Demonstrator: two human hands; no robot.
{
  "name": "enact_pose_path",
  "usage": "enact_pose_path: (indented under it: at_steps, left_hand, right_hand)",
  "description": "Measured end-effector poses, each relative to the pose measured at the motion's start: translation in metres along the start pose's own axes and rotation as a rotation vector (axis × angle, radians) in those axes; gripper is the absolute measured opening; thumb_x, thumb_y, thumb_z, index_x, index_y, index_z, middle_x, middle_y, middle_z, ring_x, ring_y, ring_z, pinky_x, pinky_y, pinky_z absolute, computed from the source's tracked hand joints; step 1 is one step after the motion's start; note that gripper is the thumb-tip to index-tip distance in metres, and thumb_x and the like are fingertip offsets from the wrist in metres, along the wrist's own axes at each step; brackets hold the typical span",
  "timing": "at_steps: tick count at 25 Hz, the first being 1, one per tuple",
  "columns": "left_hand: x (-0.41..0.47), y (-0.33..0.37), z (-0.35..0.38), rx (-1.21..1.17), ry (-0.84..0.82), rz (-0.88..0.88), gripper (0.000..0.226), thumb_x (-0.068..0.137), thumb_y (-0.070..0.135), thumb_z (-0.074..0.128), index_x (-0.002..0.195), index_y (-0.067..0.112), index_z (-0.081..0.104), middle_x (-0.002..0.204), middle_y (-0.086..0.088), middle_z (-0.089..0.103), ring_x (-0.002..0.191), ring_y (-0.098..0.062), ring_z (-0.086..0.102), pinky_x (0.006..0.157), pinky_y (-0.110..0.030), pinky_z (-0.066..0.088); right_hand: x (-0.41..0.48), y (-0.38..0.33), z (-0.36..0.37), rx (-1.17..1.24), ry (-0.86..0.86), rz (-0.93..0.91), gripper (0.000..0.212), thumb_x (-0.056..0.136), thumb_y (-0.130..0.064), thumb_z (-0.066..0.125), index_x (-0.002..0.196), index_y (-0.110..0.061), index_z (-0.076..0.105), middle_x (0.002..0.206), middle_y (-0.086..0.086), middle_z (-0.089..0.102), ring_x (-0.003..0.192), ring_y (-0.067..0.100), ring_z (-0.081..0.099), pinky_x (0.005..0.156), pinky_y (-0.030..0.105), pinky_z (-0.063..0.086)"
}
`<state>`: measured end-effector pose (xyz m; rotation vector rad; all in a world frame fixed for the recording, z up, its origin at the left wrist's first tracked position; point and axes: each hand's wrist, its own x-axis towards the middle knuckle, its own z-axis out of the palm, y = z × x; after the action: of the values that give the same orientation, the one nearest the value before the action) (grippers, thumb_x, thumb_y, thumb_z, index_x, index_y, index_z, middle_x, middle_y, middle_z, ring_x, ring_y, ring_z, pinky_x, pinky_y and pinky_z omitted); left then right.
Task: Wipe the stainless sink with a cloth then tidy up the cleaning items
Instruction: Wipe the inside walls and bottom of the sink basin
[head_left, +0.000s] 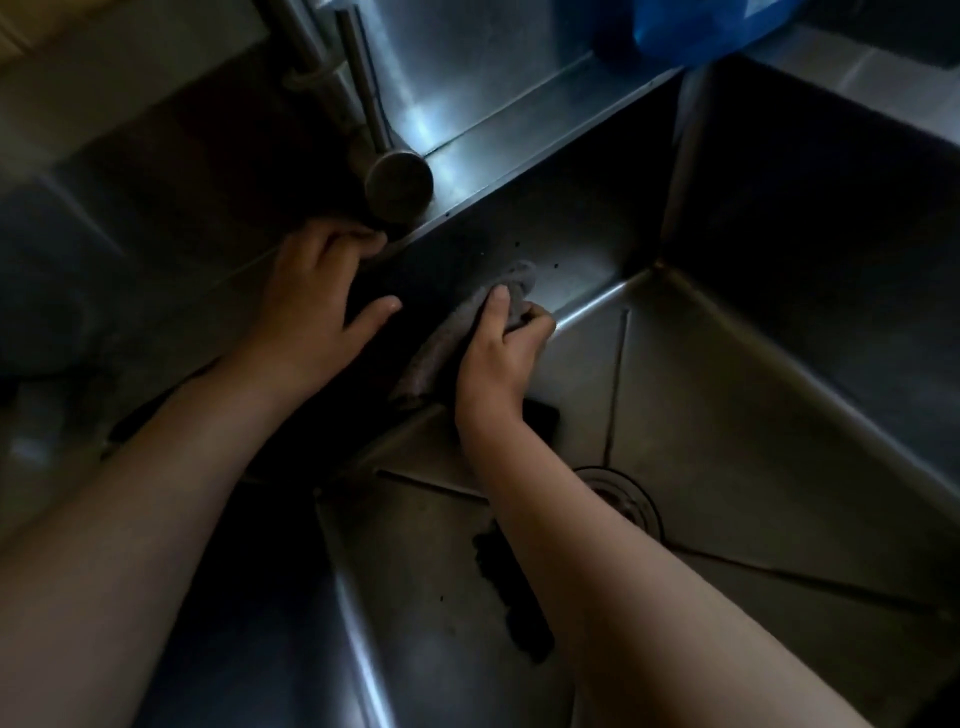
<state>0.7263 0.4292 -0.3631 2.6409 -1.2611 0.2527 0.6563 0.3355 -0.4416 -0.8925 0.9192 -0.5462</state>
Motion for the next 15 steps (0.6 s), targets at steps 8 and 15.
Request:
enact_pose_path:
  at_steps: [8,15]
  left_hand:
    - [-0.001,-0.011,0.0,-0.026,0.055,0.067,0.053,0.074,0.021,0.06,0.122,-0.001,0.053,0.119,-0.028,0.051,0.11,-0.046,0.048,0.095,-0.036,0.033]
    - [-0.003,-0.009,0.007,-0.04,0.101,0.068,0.053,0.076,0.014,0.068,0.124,0.002,0.05,0.123,-0.025,0.049,0.113,-0.043,0.043,0.092,-0.042,0.034]
  right_hand:
    - [-0.007,0.001,0.052,0.015,0.113,-0.176,0.026,0.09,-0.035,0.051,0.104,-0.021,0.035,0.11,-0.005,0.03,0.084,0.002,0.041,0.075,0.015,0.034]
    - [0.009,0.022,0.062,-0.058,0.218,-0.239,0.037,0.09,-0.038,0.049,0.117,-0.014,0.036,0.108,-0.006,0.027,0.091,0.009,0.04,0.08,0.023,0.037]
